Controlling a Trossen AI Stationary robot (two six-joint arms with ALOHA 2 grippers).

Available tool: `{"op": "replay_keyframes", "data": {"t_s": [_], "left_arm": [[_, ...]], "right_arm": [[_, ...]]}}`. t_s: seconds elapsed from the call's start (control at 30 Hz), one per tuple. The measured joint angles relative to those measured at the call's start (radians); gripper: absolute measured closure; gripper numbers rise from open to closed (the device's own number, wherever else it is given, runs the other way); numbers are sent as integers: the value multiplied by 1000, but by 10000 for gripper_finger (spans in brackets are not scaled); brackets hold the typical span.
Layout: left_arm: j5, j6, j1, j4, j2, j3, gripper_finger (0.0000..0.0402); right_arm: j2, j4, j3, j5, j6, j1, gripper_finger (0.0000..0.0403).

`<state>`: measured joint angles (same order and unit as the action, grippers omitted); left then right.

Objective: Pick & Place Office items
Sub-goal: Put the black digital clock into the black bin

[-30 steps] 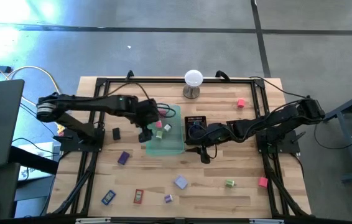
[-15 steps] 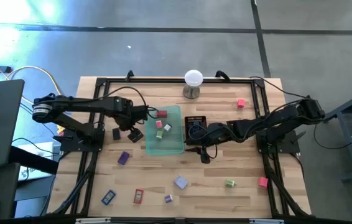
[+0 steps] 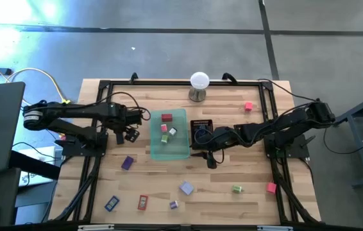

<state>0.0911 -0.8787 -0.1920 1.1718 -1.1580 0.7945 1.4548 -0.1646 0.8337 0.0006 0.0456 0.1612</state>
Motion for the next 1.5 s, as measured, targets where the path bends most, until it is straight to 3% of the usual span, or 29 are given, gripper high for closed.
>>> {"op": "replay_keyframes", "data": {"t_s": [0.47,0.9,1.03,1.3,1.5], "left_arm": [[0,-121,130,-4,49,-36,101],[103,-547,284,-2,45,-66,101],[97,-703,289,-8,28,-102,101],[106,-726,270,-17,-21,-112,101],[156,-839,301,-25,-83,-112,101]], "right_arm": [[0,-39,0,0,-97,0,243],[0,-62,0,0,-96,0,243],[0,-62,0,0,-71,0,243],[0,-60,0,-4,-16,0,243],[0,-60,0,-4,-16,0,243]]}}
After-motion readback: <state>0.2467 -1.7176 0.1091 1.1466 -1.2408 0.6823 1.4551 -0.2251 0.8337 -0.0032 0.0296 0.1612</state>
